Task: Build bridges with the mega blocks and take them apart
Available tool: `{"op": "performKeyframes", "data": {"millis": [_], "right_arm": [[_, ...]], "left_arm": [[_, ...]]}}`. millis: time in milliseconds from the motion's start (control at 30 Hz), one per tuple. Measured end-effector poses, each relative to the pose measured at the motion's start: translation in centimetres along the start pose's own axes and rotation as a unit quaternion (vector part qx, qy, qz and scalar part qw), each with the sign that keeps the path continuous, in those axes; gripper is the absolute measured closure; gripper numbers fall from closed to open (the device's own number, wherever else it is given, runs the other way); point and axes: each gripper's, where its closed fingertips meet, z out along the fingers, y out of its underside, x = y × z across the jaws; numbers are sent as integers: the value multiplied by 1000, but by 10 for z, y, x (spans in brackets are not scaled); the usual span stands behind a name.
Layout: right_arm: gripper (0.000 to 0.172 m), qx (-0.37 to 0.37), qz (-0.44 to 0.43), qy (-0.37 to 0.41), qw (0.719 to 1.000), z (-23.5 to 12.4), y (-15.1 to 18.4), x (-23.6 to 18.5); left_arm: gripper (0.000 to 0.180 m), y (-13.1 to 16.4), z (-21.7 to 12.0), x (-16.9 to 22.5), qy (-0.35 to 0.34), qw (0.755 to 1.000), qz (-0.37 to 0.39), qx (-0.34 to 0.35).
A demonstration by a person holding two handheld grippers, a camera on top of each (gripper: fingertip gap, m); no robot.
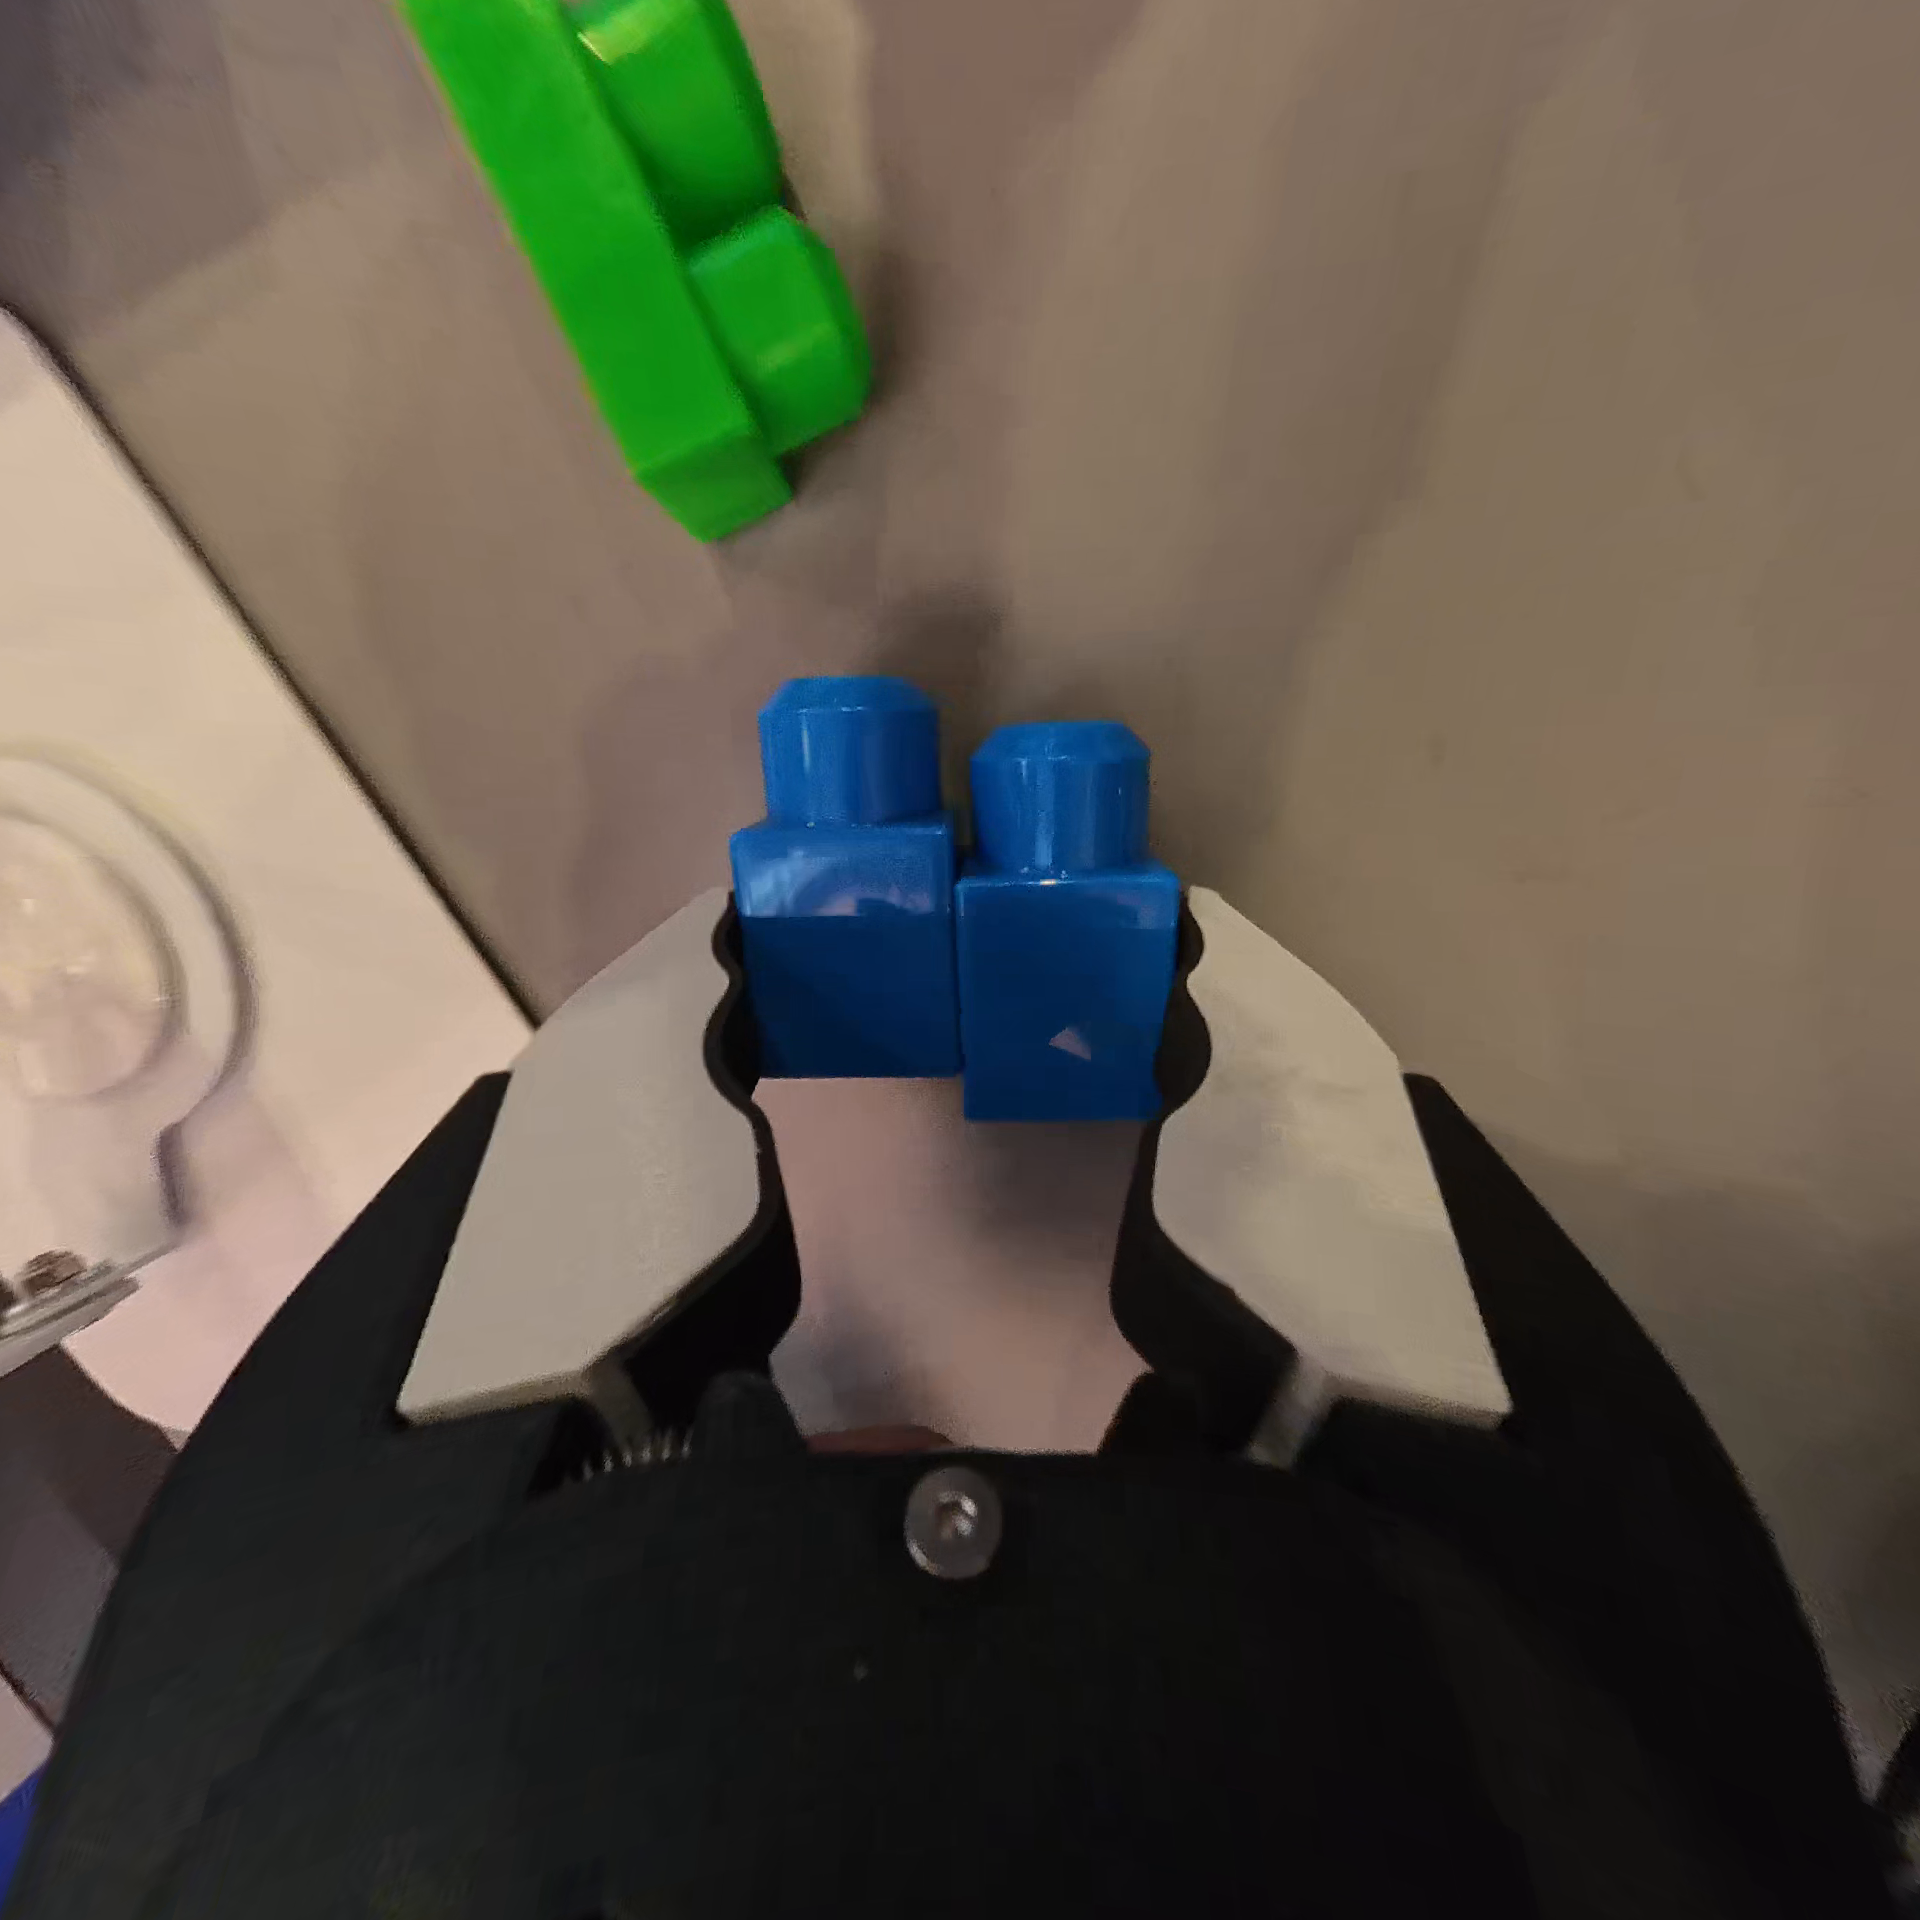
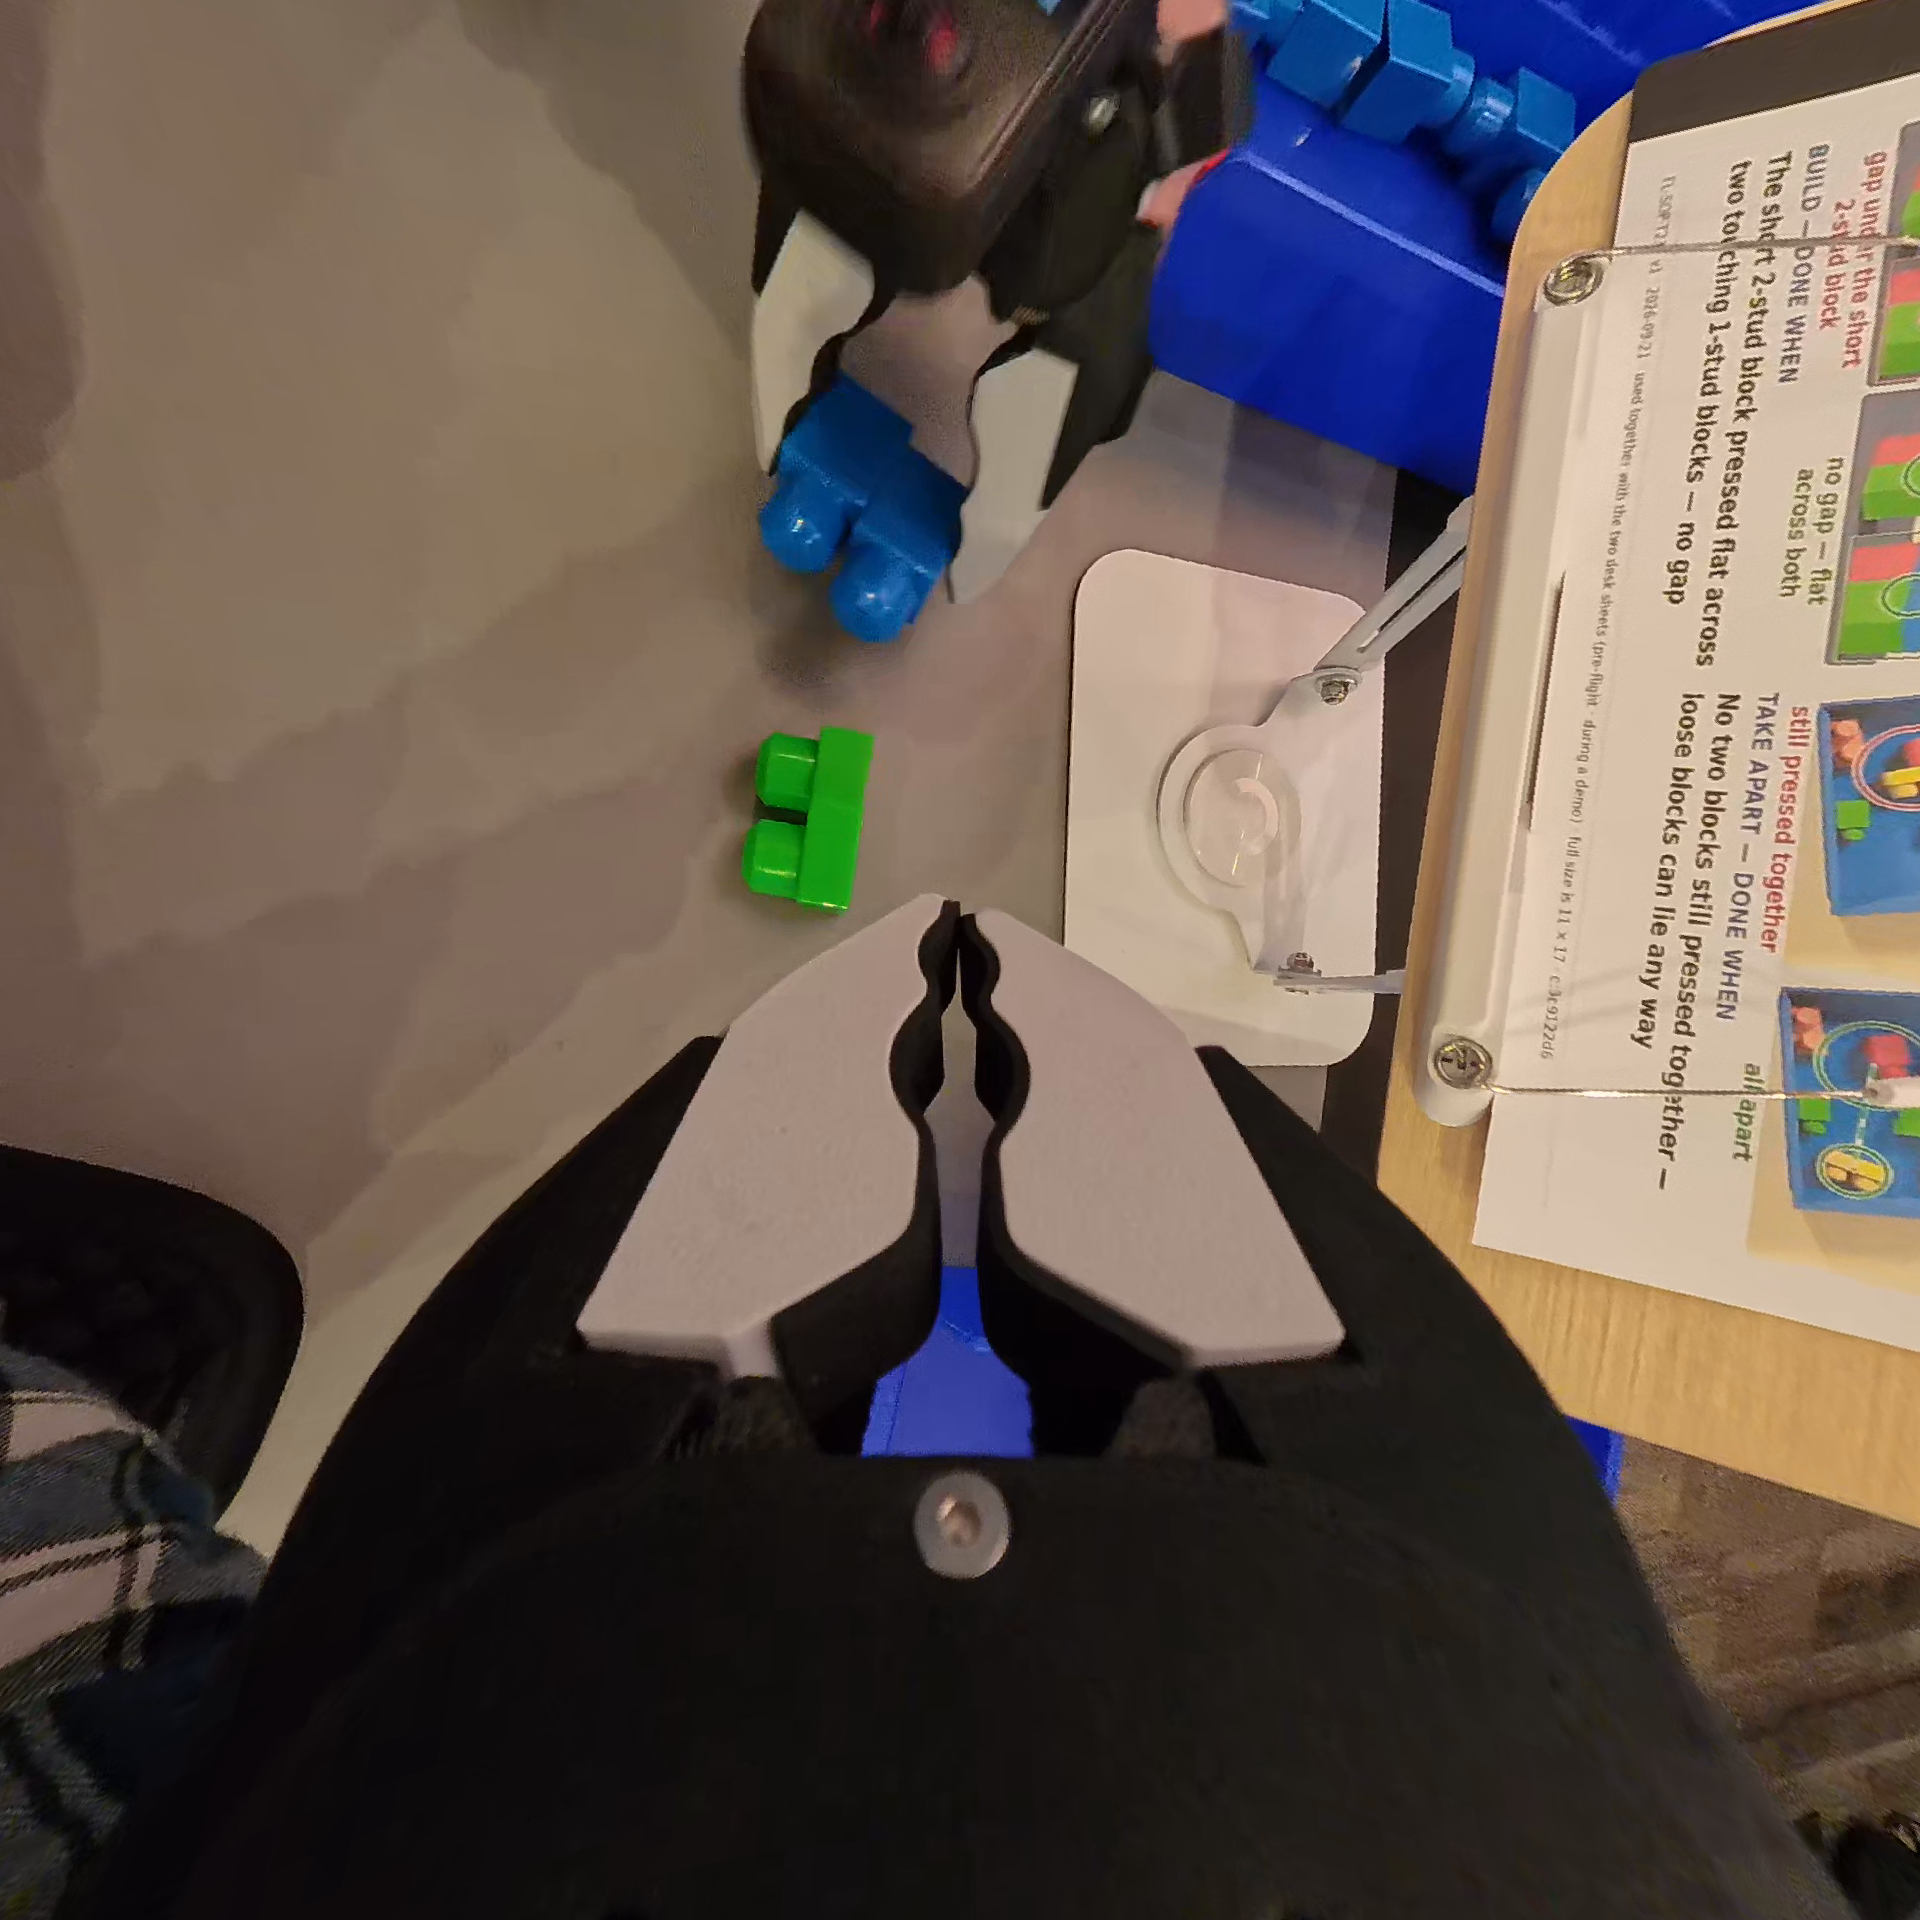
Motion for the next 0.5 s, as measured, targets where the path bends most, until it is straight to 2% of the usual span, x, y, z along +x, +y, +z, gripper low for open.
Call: {"op": "performKeyframes", "data": {"millis": [67, 133, 200, 267, 333, 367, 400, 467, 500], "right_arm": [[171, 2, 1, -1, 1000, 4, -2, 2], [163, 30, 17, 11, 999, 5, -11, 11], [154, 98, 55, 35, 993, 2, -29, 30], [139, 206, 119, 19, 971, -2, -55, 45], [132, 312, 190, -17, 931, -9, -75, 58], [127, 372, 221, -50, 900, -14, -86, 62], [123, 419, 257, -81, 867, -17, -95, 68], [112, 488, 297, -153, 806, -18, -111, 69], [109, 505, 307, -180, 786, -15, -117, 68]], "left_arm": [[106, -13, -20, -13, -28, 997, -16, 65], [106, -27, -48, -34, -81, 986, -35, 140], [106, -48, -84, -47, -110, 960, -58, 252], [106, -68, -129, -59, -165, 910, -67, 374], [107, -84, -180, -61, -214, 843, -59, 490], [107, -86, -198, -60, -249, 821, -41, 512], [106, -86, -208, -59, -290, 815, -21, 502], [107, -86, -219, -62, -385, 812, 22, 437], [107, -91, -224, -58, -410, 805, 44, 426]]}}
